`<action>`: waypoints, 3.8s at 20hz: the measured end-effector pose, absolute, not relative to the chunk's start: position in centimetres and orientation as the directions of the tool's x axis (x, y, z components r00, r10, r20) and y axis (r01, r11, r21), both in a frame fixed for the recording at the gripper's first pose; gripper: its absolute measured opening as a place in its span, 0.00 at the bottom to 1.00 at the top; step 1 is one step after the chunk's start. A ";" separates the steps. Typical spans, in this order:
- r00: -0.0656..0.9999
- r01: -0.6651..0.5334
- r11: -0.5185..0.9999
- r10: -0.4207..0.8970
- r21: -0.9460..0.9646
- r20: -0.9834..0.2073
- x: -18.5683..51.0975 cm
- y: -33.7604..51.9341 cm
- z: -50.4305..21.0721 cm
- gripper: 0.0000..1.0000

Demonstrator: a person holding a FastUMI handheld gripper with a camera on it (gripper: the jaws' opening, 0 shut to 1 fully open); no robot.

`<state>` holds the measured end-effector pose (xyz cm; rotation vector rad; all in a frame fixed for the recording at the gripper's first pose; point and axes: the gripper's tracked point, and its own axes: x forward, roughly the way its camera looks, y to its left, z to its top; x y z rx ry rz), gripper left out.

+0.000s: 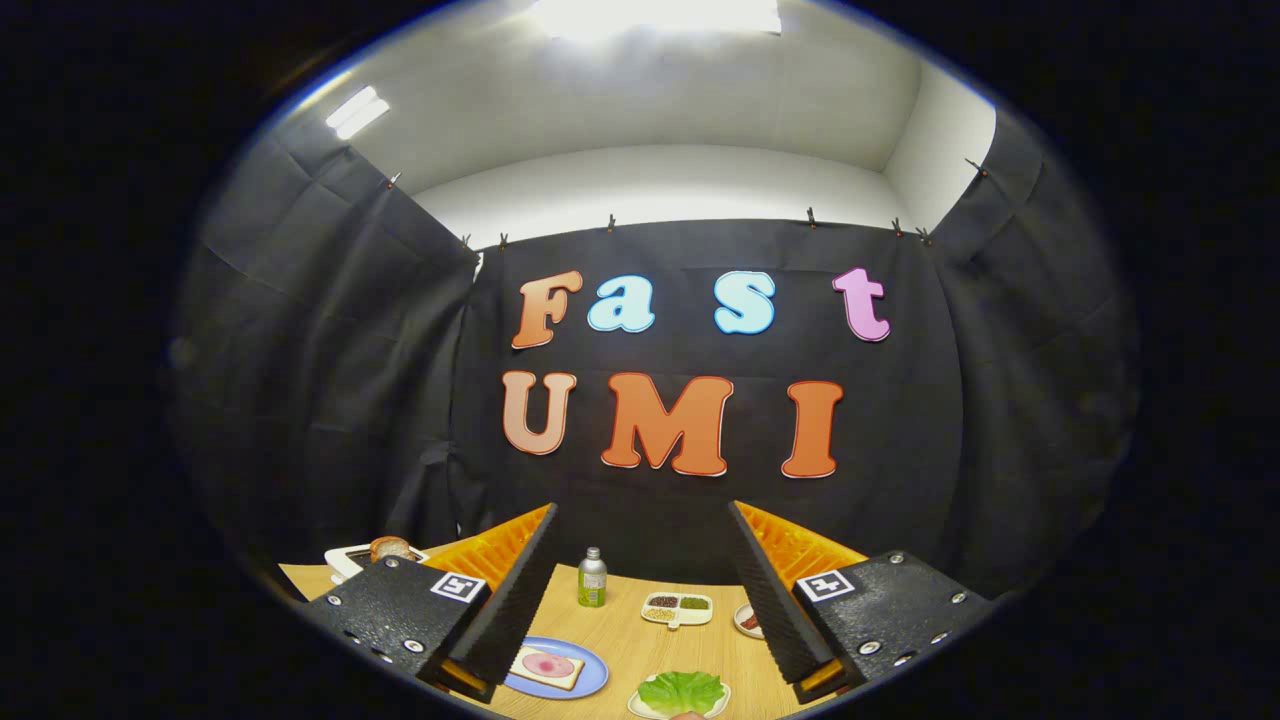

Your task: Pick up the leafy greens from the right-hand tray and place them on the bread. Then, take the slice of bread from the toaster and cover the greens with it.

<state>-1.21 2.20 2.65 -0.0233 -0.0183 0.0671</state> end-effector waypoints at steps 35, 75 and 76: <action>0.766 -0.074 0.994 0.111 0.085 -0.634 2.4 -1.5 -20.8 0.97; 0.180 -0.087 0.995 0.061 0.046 -0.982 -0.3 -2.8 -43.9 0.85; 0.184 -0.088 0.995 0.061 0.045 -0.981 -0.2 -2.8 -43.8 0.85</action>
